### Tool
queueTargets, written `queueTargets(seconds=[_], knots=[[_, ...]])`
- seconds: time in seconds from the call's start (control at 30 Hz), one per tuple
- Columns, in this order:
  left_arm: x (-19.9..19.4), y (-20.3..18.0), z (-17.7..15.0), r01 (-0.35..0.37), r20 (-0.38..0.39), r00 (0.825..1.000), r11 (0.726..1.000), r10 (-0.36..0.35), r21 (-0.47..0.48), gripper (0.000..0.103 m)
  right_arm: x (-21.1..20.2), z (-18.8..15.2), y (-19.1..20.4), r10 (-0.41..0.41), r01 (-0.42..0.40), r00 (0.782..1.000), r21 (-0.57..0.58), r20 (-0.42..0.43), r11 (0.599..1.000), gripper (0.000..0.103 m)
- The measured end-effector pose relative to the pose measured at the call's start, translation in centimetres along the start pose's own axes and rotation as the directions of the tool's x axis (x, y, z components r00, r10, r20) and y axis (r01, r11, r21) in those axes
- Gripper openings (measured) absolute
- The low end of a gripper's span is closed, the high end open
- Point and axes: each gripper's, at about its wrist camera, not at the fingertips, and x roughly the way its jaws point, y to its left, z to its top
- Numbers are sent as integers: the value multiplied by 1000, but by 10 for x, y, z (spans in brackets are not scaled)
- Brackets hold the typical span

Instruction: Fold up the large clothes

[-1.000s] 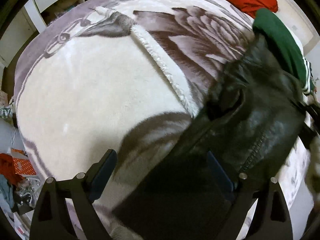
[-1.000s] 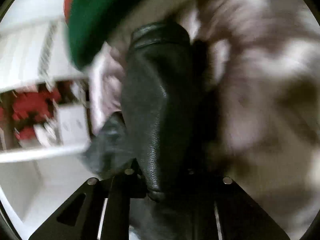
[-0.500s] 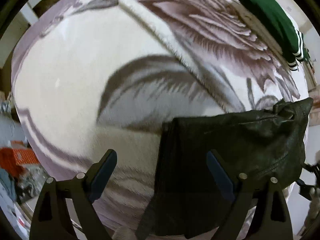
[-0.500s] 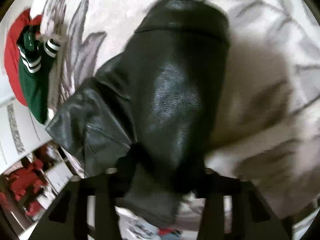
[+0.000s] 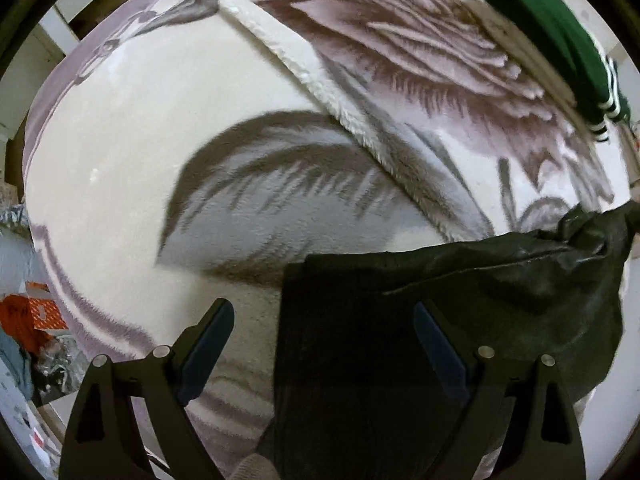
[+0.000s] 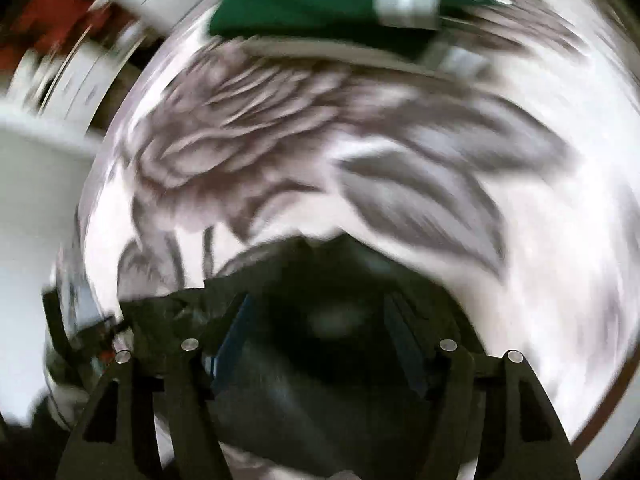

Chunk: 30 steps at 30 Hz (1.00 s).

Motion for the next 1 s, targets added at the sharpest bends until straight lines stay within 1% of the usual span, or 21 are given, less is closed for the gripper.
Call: queueTargets(seconds=[0.03,0.07,0.1,0.17,0.2,0.27,0.3,0.33,0.4,0.47,0.5,0.57,0.6,0.63,0.67,0.73,0.8,0.83,0.87,0.93,1.0], knots=[[5,-1,0,-9,-4,1000,1000,9,1,91,18,17,9,-12,7,998,-67,-67,998,70],[10,-1,0,-15,-6,1000,1000,15,-1,91,24,17,9,-31,20,993,-96,-115,995,68],[14,-1,0,-18,-5,1000,1000,18,-3,92,35,24,12,-65,48,987,-118,-145,992,54],[24,-1,0,-21,-5,1000,1000,21,-5,95,50,30,12,-149,129,977,-133,-150,983,29],[27,0,-1,-18,-7,1000,1000,18,-6,96,54,29,6,-171,155,974,-113,-147,981,25],[33,1,-1,-22,-16,1000,1000,22,-4,98,70,25,-11,-206,208,967,0,-151,978,25],[32,1,0,-26,-23,999,1000,26,-3,98,79,21,-18,-206,214,965,38,-161,976,25],[29,1,0,-30,-28,999,1000,30,0,98,90,18,-20,-219,232,960,54,-177,971,26],[14,-4,3,-69,-5,998,997,69,33,98,93,21,-15,-247,258,955,50,-167,965,31],[-7,-15,5,-105,37,994,992,103,71,98,74,26,-14,-231,248,961,101,-153,964,31],[-15,-20,4,-107,48,993,991,103,80,98,49,26,-11,-227,240,968,130,-105,962,32],[-28,-32,1,-115,53,993,989,110,92,98,7,21,-2,-233,235,972,142,-30,962,32],[-30,-38,-1,-118,49,992,988,113,98,98,-10,15,6,-204,203,979,130,-5,970,32],[-29,-46,-3,-115,44,993,988,111,103,98,-18,9,14,-184,185,983,112,-13,976,32],[-26,-54,-6,-110,41,993,989,106,102,98,-17,2,24,-158,162,986,88,-45,983,32],[-12,-70,-6,-87,6,996,992,86,97,98,3,-12,39,-108,116,986,58,-131,992,32],[-4,-73,-5,-65,-17,998,995,67,79,98,30,-20,42,-107,118,977,48,-187,992,32],[0,-75,-4,-61,-30,998,995,63,73,98,52,-22,39,-107,122,968,54,-226,991,32],[5,-76,-3,-58,-40,997,996,61,67,98,79,-21,33,-131,153,958,71,-255,986,32],[10,-74,-3,-66,-51,996,996,69,55,98,111,-22,28,-166,198,945,89,-280,976,33],[10,-72,-3,-67,-56,996,997,69,40,98,122,-15,35,-241,272,931,78,-275,959,34]])
